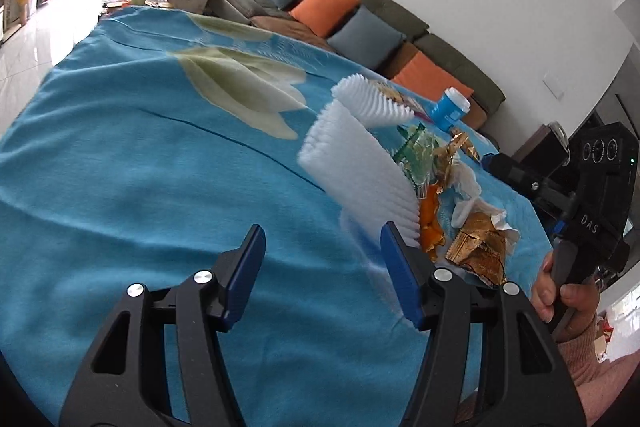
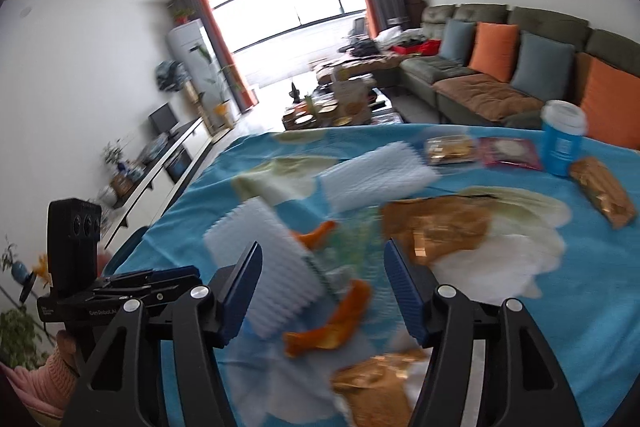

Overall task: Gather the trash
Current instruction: 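Grasp the white foam net with the left tool while the right tool grasps tissue, then lift the foam net and tissue and swing both tools toward the bin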

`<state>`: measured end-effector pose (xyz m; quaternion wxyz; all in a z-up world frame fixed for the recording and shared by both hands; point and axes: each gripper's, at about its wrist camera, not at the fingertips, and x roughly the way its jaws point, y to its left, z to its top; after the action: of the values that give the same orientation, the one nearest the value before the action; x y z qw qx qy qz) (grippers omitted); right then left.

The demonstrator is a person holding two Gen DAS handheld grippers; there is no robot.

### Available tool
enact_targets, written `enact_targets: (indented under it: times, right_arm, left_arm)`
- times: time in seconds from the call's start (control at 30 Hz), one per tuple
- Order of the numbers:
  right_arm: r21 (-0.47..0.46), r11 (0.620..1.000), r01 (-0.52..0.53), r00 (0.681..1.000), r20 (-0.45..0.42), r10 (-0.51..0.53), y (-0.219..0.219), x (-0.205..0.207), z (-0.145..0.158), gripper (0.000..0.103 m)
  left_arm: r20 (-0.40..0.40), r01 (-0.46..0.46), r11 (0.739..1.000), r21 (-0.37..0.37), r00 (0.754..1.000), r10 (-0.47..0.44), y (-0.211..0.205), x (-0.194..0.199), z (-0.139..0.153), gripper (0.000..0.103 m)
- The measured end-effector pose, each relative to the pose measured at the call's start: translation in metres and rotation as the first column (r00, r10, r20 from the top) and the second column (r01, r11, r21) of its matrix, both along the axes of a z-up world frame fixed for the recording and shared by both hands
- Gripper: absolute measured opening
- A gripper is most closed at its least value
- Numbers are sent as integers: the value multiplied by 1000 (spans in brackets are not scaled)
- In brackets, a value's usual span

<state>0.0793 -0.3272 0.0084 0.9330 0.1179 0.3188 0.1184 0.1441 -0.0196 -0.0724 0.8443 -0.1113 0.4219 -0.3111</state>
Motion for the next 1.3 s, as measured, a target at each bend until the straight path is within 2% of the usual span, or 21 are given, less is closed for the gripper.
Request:
enact_targets:
  times: [0.23, 0.37, 0.47, 0.5, 0.53, 0.6, 0.7, 0.73, 0.77, 0.87, 1.3]
  right_arm:
    - [20, 990, 141, 989, -37, -140, -58, -4, -16, 62]
    - [64, 982, 180, 979, -104, -173, -78, 4, -36, 62]
    - [95, 978, 187, 976, -133, -173, -81, 2, -46, 62]
    - [101, 977, 188, 975, -139, -173, -82, 1, -48, 62]
    - [109, 976, 187, 974, -147, -170, -83, 3, -51, 59]
    - [120, 977, 179, 975, -151, -160, -82, 3, -52, 47]
    - [127, 977, 170, 975, -166, -148, -82, 5, -56, 22]
    - [130, 978, 162, 976, -168, -140, -80, 5, -57, 10]
    - [127, 979, 156, 977, -166, -135, -79, 5, -57, 5]
    - [126, 981, 147, 981, -144, -128, -76, 4, -54, 2]
    - [132, 986, 103, 995, -28, -100, -67, -9, -19, 2]
  left_arm:
    - [-69, 22, 1000, 3, 997, -22, -26, 16, -7, 61]
    - [-93, 8, 1000, -12, 996, -9, -36, 24, -9, 60]
    - [-123, 16, 999, -44, 992, -22, -37, 27, -12, 38]
    - [-136, 24, 998, -51, 990, -31, -38, 28, -14, 28]
    - [-147, 31, 998, -54, 988, -39, -41, 29, -16, 23]
    - [-145, 35, 998, -49, 989, -42, -43, 28, -18, 19]
    - [-128, 40, 997, -62, 991, -48, -45, 25, -16, 14]
    - [-117, 42, 997, -67, 992, -49, -44, 23, -14, 12]
    - [-107, 41, 997, -67, 993, -48, -42, 21, -12, 12]
    - [-75, 41, 997, -61, 996, -45, -38, 15, -5, 12]
    - [32, 3, 996, -84, 999, 0, 12, -18, 26, 12]
